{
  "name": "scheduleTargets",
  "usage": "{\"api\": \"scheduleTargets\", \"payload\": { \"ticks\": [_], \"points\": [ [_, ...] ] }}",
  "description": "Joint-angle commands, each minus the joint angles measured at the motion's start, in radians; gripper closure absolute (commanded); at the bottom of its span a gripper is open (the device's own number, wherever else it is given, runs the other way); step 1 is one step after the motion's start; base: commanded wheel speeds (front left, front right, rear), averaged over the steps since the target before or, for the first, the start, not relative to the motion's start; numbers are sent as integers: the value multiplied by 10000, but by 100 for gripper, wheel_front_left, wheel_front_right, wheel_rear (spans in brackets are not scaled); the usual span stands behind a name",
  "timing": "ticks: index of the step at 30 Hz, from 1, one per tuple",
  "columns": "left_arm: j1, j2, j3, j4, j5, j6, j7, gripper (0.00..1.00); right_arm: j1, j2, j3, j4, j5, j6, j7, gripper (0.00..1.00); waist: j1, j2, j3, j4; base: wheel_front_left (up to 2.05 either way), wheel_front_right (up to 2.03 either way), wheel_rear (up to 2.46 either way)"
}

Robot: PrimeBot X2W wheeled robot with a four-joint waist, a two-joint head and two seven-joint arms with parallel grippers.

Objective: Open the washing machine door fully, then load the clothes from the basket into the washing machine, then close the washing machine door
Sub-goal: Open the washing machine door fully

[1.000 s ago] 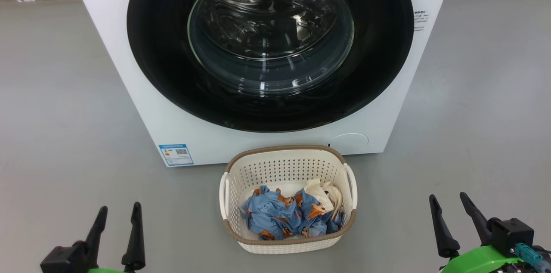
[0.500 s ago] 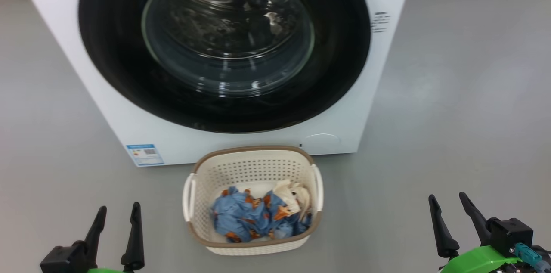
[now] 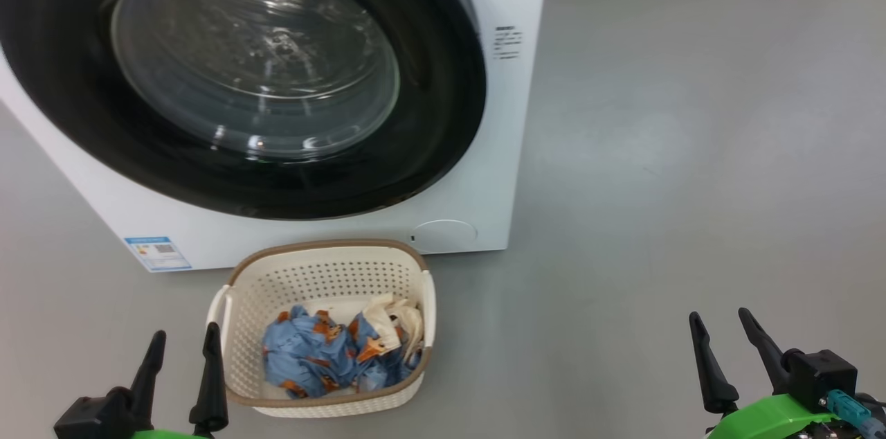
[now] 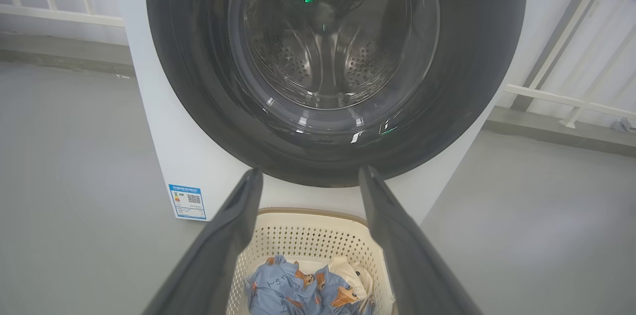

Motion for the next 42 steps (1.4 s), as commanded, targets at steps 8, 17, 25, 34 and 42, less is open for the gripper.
{"api": "scheduleTargets", "payload": {
  "ticks": [8, 17, 25, 34, 42],
  "points": [
    [-341, 175, 332, -256, -1, -16, -65, 0, -363, -49, 252, -262, -96, 16, -128, 0, 0, 0, 19, 6, 47, 47, -93],
    [-340, 148, 277, -272, -24, -16, -65, 0, -387, 19, 268, -264, -158, 16, -128, 0, 0, 0, 39, 36, 0, 0, -1],
    [-350, 92, 291, -299, -51, -16, -65, 0, -601, 211, 567, -18, 66, 16, -128, 88, 0, 0, 142, 104, 0, 0, 0],
    [-563, -90, 265, -350, -81, -16, -65, 0, -2227, 425, 1048, -195, 2173, 16, -128, 100, 0, 0, 406, 295, 0, 0, 0],
    [-947, -240, 43, -363, -187, -16, -65, 0, -4263, 450, 750, -419, 5340, 16, -128, 100, 0, 0, 839, 900, 0, 0, 0]
  ]
}}
